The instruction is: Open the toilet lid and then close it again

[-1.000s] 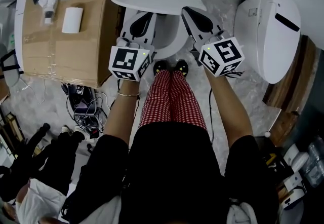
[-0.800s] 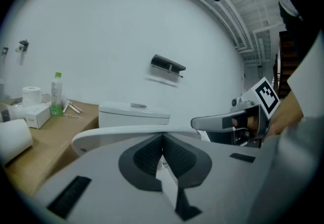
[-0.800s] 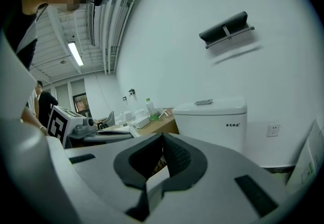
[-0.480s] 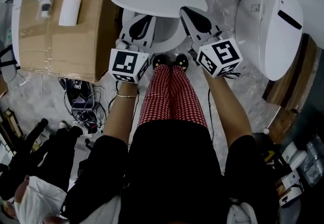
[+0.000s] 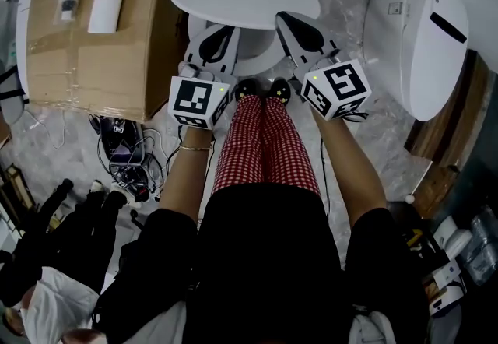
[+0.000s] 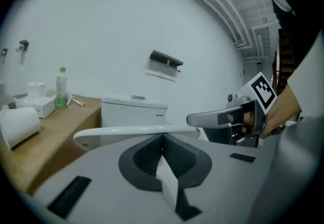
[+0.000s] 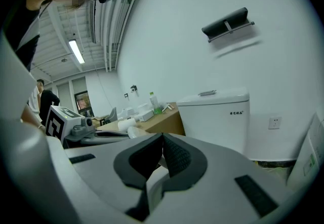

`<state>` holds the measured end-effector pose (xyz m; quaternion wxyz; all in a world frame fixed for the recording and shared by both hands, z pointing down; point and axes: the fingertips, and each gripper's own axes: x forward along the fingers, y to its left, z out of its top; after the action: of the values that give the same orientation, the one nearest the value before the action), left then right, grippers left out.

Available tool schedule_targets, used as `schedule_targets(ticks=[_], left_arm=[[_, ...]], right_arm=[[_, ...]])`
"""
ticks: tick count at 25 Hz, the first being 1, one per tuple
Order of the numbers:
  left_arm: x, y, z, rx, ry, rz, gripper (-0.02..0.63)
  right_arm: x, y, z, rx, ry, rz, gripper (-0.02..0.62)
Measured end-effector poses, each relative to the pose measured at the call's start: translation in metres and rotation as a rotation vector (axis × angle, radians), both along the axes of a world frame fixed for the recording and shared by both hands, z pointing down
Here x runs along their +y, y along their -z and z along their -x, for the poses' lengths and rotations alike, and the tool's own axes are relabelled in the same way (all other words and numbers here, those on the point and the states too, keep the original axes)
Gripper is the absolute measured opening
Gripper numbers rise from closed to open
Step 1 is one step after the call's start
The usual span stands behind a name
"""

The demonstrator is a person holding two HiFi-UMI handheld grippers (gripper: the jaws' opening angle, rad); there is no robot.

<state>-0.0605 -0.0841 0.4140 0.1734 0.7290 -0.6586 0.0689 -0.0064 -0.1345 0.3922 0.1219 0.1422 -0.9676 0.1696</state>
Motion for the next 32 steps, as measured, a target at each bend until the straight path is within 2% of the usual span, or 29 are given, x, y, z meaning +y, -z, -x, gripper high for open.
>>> schedule_targets(ticks=[17, 22, 26, 32], left_arm=[[0.02, -0.022, -0.008, 0.008, -0.011, 0.018, 0.003], [0.023, -0.028, -0.011, 0.014, 0.012, 0.026, 0.003], [0.025, -0.031, -0.008, 0.049, 0.053, 0.017, 0.003], [0.028, -0.035, -0.008, 0.051, 0.097, 0.018, 0.003]], right_arm=[[0.02, -0.02, -0.006, -0.007, -0.011, 0.003, 0.019], [0.023, -0.025, -0.009, -0.028, 0.002, 0.017, 0.019], [0.027, -0.027, -0.007, -0.025, 0.022, 0.014, 0.02], [0.032, -0.03, -0.012, -0.008, 0.052, 0.002, 0.018]])
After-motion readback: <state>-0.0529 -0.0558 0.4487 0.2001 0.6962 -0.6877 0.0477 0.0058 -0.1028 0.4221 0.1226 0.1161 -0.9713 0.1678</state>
